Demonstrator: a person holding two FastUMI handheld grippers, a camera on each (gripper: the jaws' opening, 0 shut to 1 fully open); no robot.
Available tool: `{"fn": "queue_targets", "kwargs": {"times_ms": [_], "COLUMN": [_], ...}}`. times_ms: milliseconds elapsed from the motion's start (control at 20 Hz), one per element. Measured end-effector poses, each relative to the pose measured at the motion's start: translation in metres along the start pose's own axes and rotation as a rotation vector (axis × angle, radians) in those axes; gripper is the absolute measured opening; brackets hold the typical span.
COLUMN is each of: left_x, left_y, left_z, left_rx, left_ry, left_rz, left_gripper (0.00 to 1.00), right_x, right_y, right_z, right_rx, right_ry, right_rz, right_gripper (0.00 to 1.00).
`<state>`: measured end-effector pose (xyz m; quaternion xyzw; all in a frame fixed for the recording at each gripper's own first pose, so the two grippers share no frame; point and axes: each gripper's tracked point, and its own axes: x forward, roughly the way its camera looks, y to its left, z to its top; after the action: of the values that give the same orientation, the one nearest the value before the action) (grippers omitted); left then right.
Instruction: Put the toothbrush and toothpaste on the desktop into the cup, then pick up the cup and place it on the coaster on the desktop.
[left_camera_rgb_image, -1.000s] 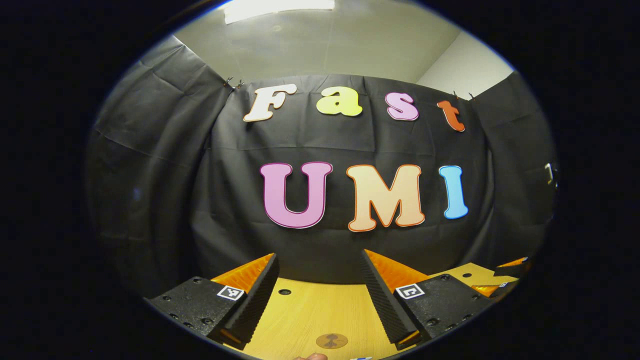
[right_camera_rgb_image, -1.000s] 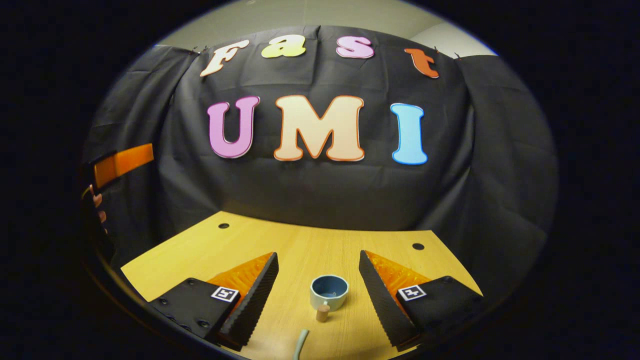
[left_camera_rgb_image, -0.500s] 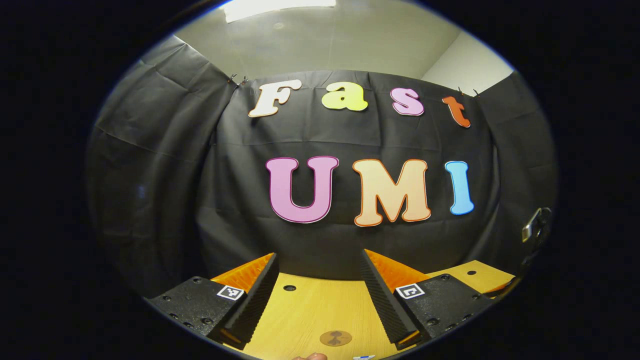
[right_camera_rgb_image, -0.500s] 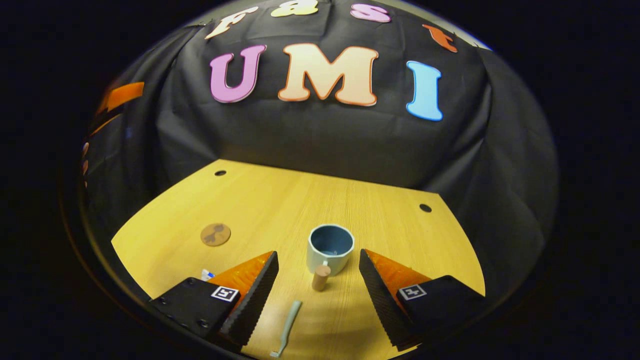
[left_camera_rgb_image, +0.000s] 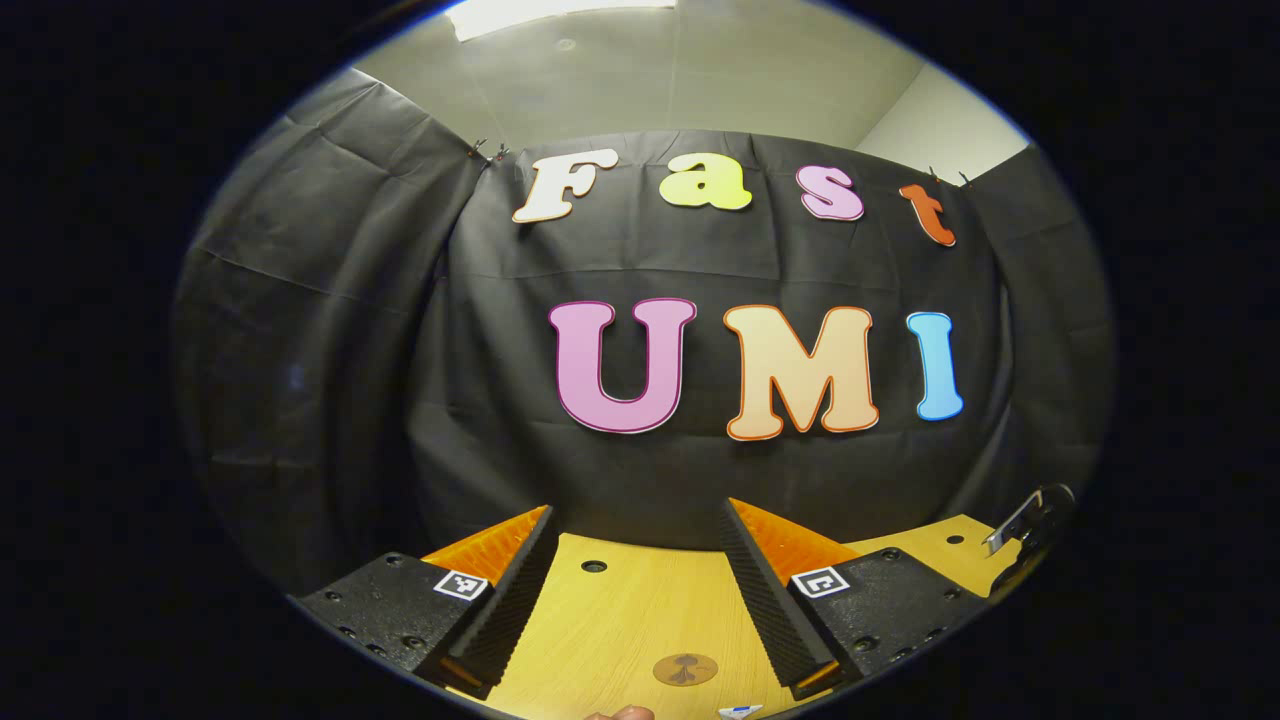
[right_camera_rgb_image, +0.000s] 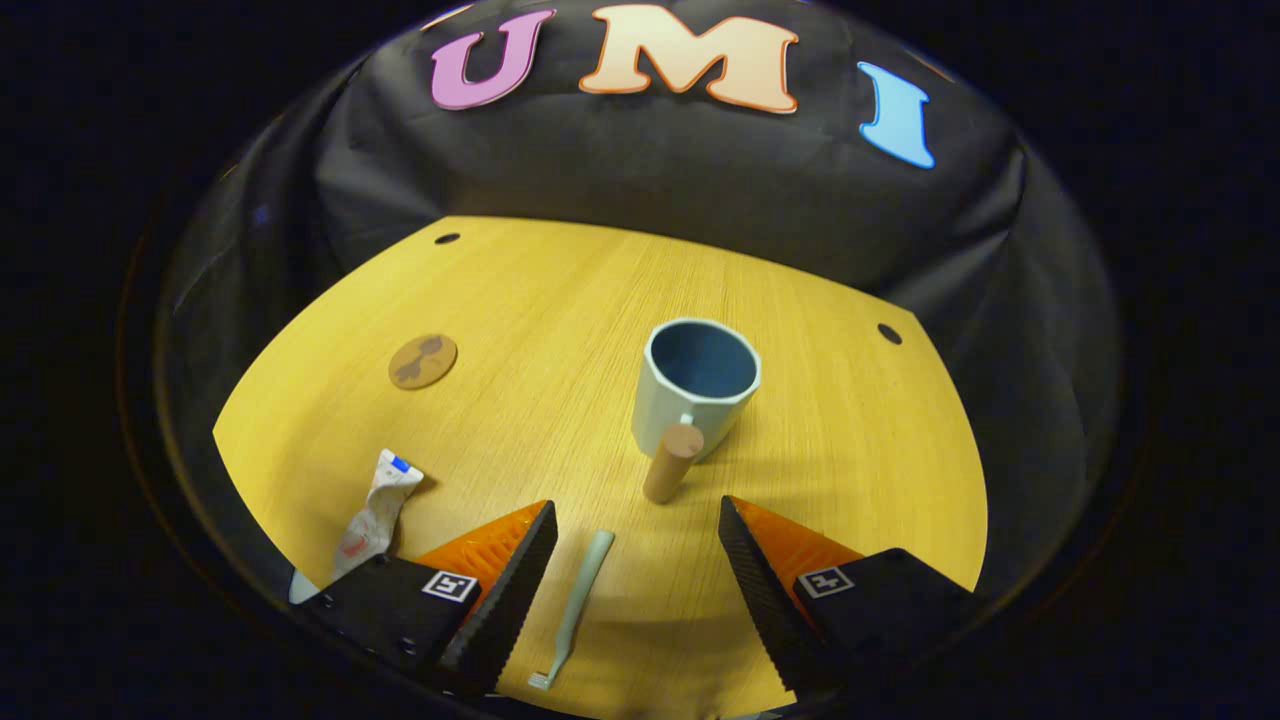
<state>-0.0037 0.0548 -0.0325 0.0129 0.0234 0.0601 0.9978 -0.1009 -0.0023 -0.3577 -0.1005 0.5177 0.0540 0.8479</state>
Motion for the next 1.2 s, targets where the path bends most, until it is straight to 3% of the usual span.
{"fn": "queue_targets", "kwargs": {"times_ms": [500, 700, 900, 1000, 1200], "left_x": [0.003, 0.005, 0.007, 0.007, 0.009], "left_y": [-0.007, -0.013, -0.014, -0.014, -0.018], "left_z": [-0.014, -0.02, -0.022, -0.024, -0.031], "left_rx": [0.009, 0.012, 0.018, 0.021, 0.04], "left_ry": [0.036, 0.056, 0.062, 0.069, 0.084], "left_rz": [-0.028, -0.048, -0.053, -0.056, -0.072], "left_gripper": [0.94, 0.93, 0.94, 0.94, 0.94], "right_x": [0.03, 0.034, 0.033, 0.034, 0.035], "right_y": [0.014, 0.017, 0.027, 0.028, 0.028], "right_z": [-0.049, -0.056, -0.065, -0.066, -0.067], "right_rx": [0.077, 0.063, 0.067, 0.084, 0.081], "right_ry": [0.25, 0.285, 0.345, 0.363, 0.398], "right_rz": [0.021, 0.02, 0.052, 0.058, 0.065], "right_gripper": [0.98, 0.99, 0.92, 0.82, 0.81]}}
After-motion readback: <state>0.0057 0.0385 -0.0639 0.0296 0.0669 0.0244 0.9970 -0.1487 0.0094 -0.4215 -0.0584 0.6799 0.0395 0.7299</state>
